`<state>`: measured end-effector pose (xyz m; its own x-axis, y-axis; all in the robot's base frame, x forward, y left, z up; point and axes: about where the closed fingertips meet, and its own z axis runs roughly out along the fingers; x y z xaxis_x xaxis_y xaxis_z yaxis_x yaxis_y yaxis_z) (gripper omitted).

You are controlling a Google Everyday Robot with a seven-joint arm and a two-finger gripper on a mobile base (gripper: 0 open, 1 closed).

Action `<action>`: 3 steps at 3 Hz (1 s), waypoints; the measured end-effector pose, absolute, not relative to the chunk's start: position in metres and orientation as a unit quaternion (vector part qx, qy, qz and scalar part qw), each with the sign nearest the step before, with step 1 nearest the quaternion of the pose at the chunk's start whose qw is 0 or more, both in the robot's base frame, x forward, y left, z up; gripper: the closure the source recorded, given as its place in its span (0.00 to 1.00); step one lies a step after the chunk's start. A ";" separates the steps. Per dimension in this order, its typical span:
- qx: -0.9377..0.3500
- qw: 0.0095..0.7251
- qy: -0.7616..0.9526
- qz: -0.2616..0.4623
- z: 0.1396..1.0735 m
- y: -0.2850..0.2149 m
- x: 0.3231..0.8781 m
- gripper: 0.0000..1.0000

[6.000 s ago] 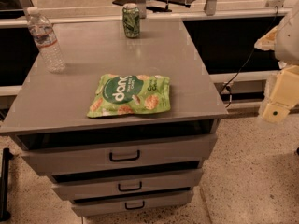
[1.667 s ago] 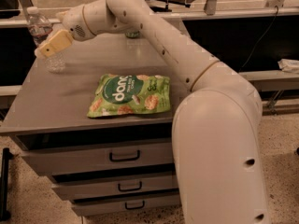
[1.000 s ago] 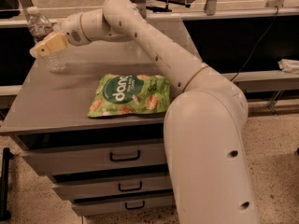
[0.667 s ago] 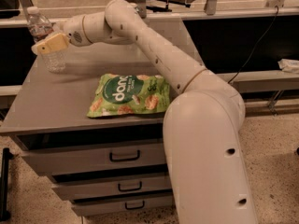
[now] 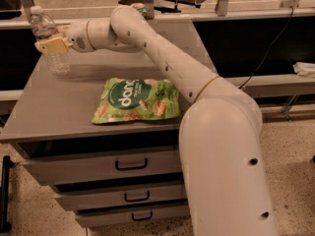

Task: Pick water bottle

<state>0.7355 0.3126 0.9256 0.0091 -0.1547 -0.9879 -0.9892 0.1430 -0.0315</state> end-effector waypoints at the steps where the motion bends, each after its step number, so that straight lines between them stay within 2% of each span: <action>1: -0.496 0.527 0.552 0.414 0.945 0.295 0.728 0.85; 2: -0.503 0.562 0.521 0.399 0.984 0.266 0.718 1.00; 3: -0.505 0.565 0.517 0.397 0.986 0.266 0.717 1.00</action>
Offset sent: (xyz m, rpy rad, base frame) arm -0.0305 -0.0958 0.1169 0.1306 -0.2809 -0.0379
